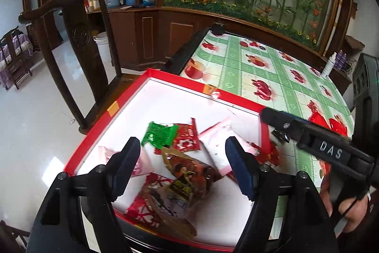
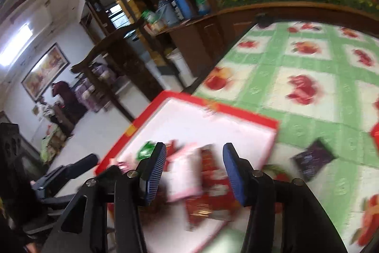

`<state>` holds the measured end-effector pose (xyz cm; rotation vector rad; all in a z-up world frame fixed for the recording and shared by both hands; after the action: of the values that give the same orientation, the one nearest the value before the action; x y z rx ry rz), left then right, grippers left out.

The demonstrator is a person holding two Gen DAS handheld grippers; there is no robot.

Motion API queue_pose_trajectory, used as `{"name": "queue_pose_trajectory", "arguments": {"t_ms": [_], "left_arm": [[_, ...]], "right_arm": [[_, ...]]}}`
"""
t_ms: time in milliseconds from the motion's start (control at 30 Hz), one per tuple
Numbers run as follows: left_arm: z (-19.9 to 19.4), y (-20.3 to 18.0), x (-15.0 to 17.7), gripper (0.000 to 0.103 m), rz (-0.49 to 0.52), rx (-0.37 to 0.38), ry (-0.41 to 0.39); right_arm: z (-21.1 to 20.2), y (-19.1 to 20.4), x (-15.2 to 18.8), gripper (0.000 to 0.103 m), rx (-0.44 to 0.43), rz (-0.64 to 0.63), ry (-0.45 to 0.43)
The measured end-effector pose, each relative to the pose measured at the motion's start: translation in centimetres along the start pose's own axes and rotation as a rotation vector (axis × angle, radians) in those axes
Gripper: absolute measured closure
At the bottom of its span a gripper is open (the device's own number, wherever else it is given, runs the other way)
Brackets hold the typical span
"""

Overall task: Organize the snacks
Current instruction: 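Carry both pink packets over the white tray and open both grippers, then grasp the dark purple packet with the left gripper while the right gripper grasps the red gold-character packet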

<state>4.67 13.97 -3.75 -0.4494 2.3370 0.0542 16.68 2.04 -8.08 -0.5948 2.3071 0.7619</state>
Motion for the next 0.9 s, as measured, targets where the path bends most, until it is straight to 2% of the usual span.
{"name": "queue_pose_trajectory", "arguments": {"t_ms": [33,267,467,733,900], "left_arm": [[0.0,-0.5,0.1,0.029,0.006,0.009,0.006],[0.4,-4.9,1.0,0.029,0.104,0.052,0.039],[1.1,-8.5,1.9,0.029,0.184,0.065,0.076],[2.0,-13.5,1.9,0.029,0.330,0.046,0.087],[4.1,-18.2,1.2,0.029,0.486,0.106,0.099]], "right_arm": [[-0.6,-1.2,-0.1,0.045,0.021,0.012,-0.012],[-5.1,-13.4,1.8,0.044,0.172,0.182,-0.054],[-9.1,-21.7,4.3,0.038,0.231,0.354,-0.102],[-11.7,-25.2,4.5,0.038,0.291,0.351,-0.150],[-11.9,-26.0,2.9,0.038,0.340,0.279,-0.155]]}}
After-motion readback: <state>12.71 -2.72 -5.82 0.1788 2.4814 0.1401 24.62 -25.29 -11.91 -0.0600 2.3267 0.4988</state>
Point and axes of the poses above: each gripper's, at about its wrist camera, not at the fingertips, and z roughly the way its jaws point, y to its left, x to its underside, the point moved 7 cm from there along z, roughly the way its jaws point, and after that the axes turned 2 degrees about y, right-handed, at the moved point
